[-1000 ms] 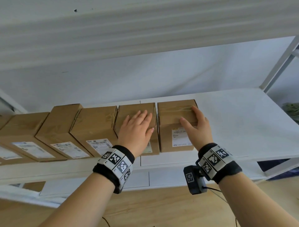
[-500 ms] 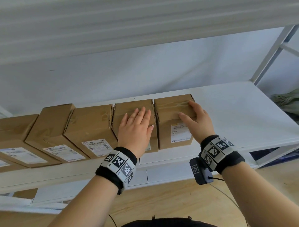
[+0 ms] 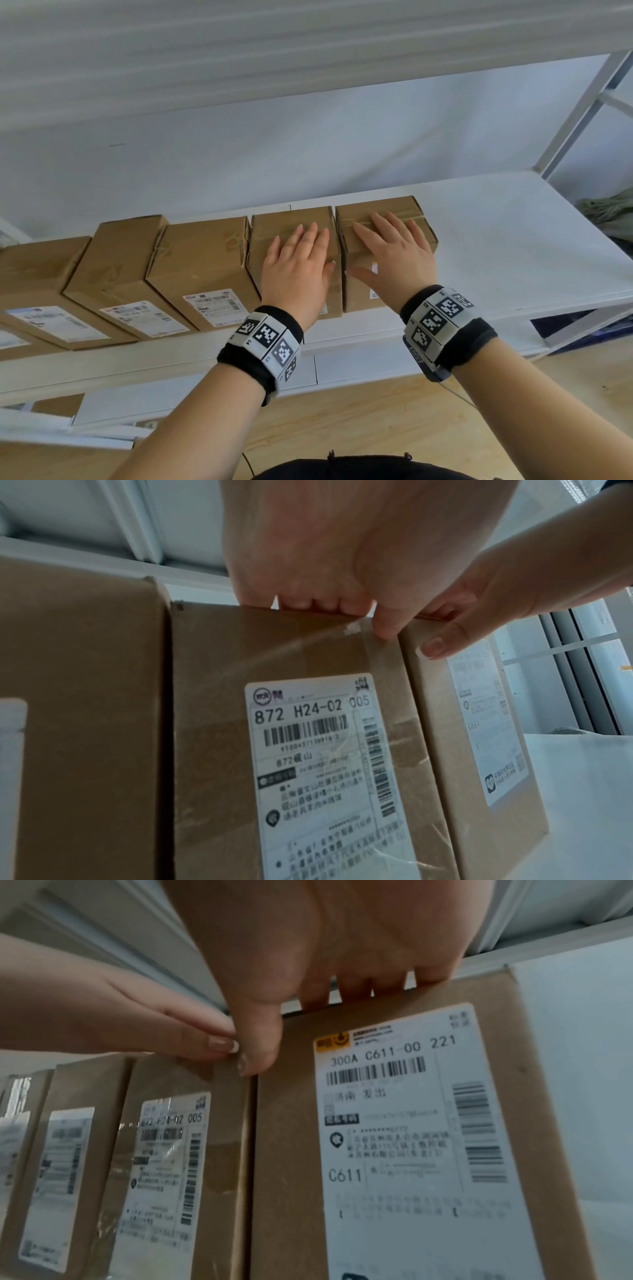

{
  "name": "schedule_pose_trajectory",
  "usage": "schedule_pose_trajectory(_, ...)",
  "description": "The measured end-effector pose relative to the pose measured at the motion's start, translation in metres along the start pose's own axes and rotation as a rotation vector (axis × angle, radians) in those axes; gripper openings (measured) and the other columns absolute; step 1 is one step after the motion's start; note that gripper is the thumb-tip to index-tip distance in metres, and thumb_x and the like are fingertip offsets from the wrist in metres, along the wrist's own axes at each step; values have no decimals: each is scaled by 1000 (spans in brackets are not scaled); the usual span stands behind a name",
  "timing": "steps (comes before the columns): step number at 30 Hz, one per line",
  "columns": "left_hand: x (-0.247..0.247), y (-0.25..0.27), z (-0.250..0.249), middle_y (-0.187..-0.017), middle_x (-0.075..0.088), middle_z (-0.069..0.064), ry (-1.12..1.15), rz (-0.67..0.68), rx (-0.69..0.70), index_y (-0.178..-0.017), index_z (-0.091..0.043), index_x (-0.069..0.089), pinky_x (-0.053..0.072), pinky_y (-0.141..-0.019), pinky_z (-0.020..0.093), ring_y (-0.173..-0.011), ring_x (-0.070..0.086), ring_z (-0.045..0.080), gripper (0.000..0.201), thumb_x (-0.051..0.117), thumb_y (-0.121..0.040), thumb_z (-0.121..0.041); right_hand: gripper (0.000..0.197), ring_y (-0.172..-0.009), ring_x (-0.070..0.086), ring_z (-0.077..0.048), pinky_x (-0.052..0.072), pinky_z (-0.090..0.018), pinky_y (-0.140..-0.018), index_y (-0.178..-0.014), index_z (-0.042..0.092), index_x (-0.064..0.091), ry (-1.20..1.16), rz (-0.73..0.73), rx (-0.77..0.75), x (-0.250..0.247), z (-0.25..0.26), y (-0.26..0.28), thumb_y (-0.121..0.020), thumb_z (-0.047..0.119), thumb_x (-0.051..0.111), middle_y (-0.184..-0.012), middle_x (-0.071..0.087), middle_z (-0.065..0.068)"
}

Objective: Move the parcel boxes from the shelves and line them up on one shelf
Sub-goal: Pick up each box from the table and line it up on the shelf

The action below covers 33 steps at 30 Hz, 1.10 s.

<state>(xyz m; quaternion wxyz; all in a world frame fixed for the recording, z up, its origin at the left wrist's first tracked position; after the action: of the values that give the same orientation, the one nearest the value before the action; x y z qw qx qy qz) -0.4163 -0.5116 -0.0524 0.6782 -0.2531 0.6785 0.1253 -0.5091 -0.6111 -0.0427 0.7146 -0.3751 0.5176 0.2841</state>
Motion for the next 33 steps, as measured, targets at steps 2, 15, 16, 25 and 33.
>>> schedule_pose_trajectory(2,0,0,0,-158,14,-4,2,-12,1,-149,-24,17,5,-116,38,-145,11,14,53,24,-100,-42,65,-141,22,-22,8,-39,-116,-140,32,38,-18,-18,7,-2,0,-3,-82,56,56,-150,34,-1)
schedule_pose_trajectory(15,0,0,0,-157,18,-3,3,-36,5,-149,-23,21,5,-116,38,-145,14,15,53,25,-100,-41,59,-137,29,-22,14,-39,-113,-135,32,46,-14,4,23,-8,2,-8,-82,54,58,-145,41,1)
schedule_pose_trajectory(16,-1,0,-1,-157,19,-3,4,-36,5,-149,-23,22,6,-116,39,-145,14,15,53,25,-100,-42,59,-138,28,-21,14,-39,-113,-135,32,45,-13,9,27,-8,2,-7,-82,55,57,-145,41,2)
schedule_pose_trajectory(25,-5,-5,0,-154,25,-3,42,-12,-23,-145,-25,30,12,-116,40,-142,21,17,53,28,-97,-48,60,-134,31,-22,18,-41,-113,-131,32,48,-33,36,37,-11,4,-6,-78,58,59,-141,43,2)
schedule_pose_trajectory(33,-16,-6,1,-131,46,1,88,-47,-48,-137,-22,45,33,-104,38,-118,46,22,46,35,-97,-43,57,-130,33,-19,19,-37,-111,-130,32,50,-120,69,58,-19,2,-7,-79,57,58,-135,42,4)
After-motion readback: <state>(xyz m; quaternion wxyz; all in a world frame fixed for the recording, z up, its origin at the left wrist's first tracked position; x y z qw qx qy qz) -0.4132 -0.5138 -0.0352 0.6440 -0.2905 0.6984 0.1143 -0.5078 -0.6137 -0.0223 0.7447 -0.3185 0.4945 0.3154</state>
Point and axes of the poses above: each hand's wrist, its own y-axis away from the middle knuckle, its own x-axis out of the palm, z = x × y, the point moved 8 cm from there along -y, towards the middle knuckle
